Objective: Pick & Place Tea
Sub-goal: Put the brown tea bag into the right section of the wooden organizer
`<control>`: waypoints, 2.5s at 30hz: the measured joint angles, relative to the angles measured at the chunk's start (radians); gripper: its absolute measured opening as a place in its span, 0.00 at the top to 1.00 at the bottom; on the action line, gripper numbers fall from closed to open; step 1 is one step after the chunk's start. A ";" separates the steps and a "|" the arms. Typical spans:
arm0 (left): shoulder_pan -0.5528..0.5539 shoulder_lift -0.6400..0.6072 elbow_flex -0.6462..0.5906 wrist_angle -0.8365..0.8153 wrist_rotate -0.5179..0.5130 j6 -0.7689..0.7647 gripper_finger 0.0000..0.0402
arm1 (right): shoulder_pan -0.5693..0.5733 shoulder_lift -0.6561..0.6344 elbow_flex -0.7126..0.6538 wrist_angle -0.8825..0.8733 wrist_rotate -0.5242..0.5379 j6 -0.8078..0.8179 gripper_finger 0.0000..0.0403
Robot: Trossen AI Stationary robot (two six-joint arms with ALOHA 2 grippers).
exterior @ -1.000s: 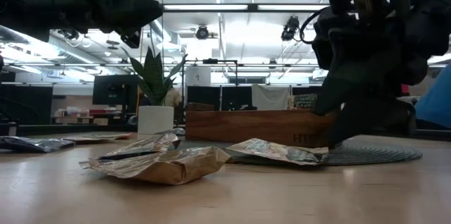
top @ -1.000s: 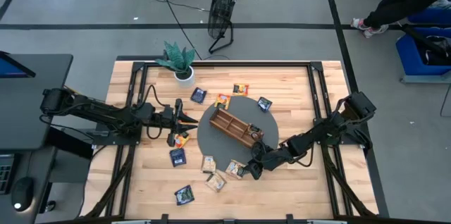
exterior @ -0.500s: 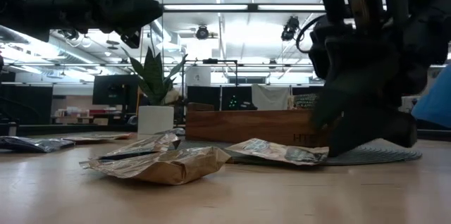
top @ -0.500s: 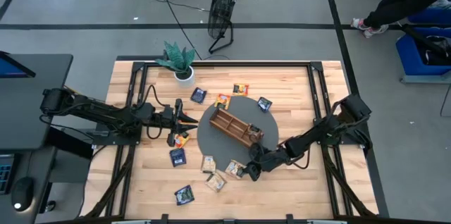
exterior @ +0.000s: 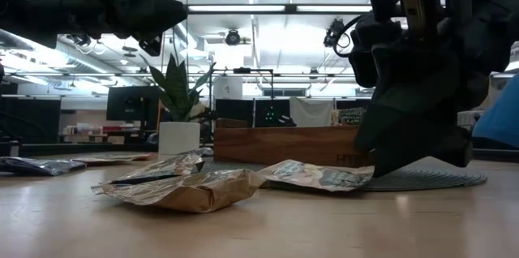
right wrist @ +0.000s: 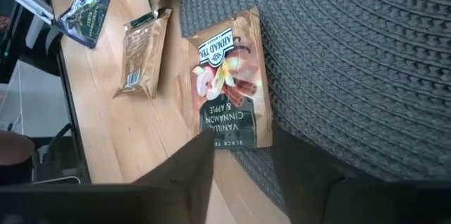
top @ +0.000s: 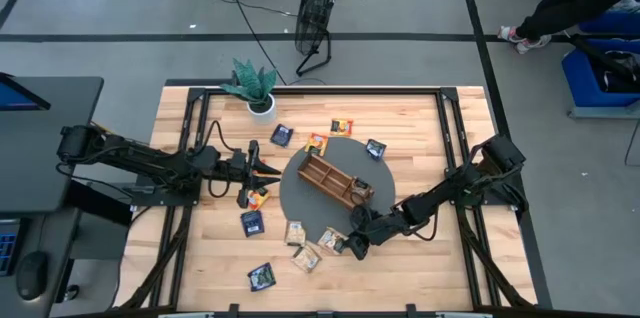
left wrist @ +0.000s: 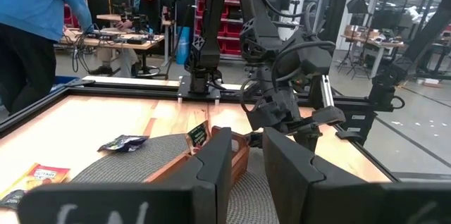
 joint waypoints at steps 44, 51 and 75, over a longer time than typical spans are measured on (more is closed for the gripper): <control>0.000 0.003 0.000 -0.022 0.000 -0.121 0.78 | -0.016 -0.023 0.383 -0.692 0.028 -0.333 1.00; 0.000 0.003 0.007 -0.063 0.008 -0.152 0.75 | -0.033 -0.023 0.477 -0.787 0.039 -0.416 1.00; -0.007 0.190 0.173 -0.186 0.082 -0.097 0.49 | -0.140 -0.023 0.779 -1.181 0.090 -0.647 1.00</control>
